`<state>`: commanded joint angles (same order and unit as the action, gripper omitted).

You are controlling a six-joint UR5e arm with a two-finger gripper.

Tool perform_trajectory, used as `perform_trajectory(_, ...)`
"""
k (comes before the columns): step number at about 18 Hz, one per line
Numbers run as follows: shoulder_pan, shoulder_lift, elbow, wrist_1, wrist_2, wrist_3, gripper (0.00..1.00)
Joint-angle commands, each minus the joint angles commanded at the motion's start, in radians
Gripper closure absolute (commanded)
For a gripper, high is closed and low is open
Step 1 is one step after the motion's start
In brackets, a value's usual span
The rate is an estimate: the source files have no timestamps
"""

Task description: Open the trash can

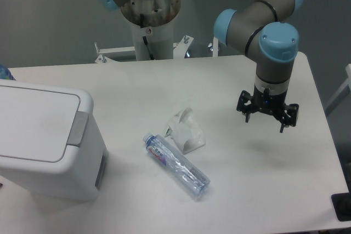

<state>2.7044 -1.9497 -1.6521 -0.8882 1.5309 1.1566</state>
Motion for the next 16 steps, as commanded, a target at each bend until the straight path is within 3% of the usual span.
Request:
perform_trajectory(7,-0.006,0.005,0.006,0.003,0.000,0.002,0.00)
perform_trajectory(11,0.003,0.005,-0.028,0.046,-0.012,-0.017,0.00)
perform_trajectory(16,0.005,0.015,-0.009,0.048,-0.103,-0.164,0.00)
